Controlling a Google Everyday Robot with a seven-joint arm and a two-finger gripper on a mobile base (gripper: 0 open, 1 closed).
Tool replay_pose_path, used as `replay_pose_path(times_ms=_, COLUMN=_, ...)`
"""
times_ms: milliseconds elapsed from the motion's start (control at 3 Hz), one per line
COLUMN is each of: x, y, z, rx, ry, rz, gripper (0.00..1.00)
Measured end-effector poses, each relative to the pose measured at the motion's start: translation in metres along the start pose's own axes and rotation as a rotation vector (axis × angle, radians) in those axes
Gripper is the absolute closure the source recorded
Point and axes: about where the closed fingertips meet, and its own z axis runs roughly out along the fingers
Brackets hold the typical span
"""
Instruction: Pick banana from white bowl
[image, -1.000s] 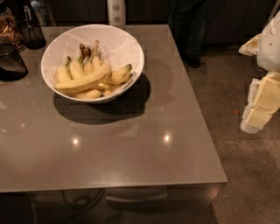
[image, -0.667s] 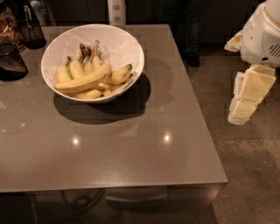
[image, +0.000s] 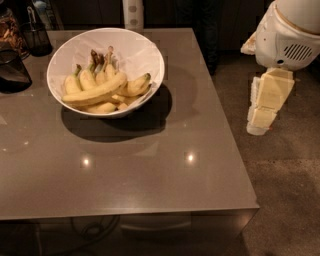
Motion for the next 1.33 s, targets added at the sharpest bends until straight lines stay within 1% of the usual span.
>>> replay_pose_path(times_ms=333, x=-0.012, y=-0.005, z=-0.003, rx=0.023, ry=-0.026, rz=-0.014, gripper=0.0)
replay_pose_path(times_ms=667, x=-0.052, y=-0.017, z=-0.01, rx=0.033, ry=-0.044, rz=-0.068, gripper=0.0)
replay_pose_path(times_ms=1000, x=-0.117, y=-0.035, z=-0.005, rx=0.014, ry=-0.044, rz=-0.161, gripper=0.0)
replay_pose_path(times_ms=1333, x=-0.16, y=-0.043, z=0.01, rx=-0.013, ry=-0.049, rz=-0.224, gripper=0.0)
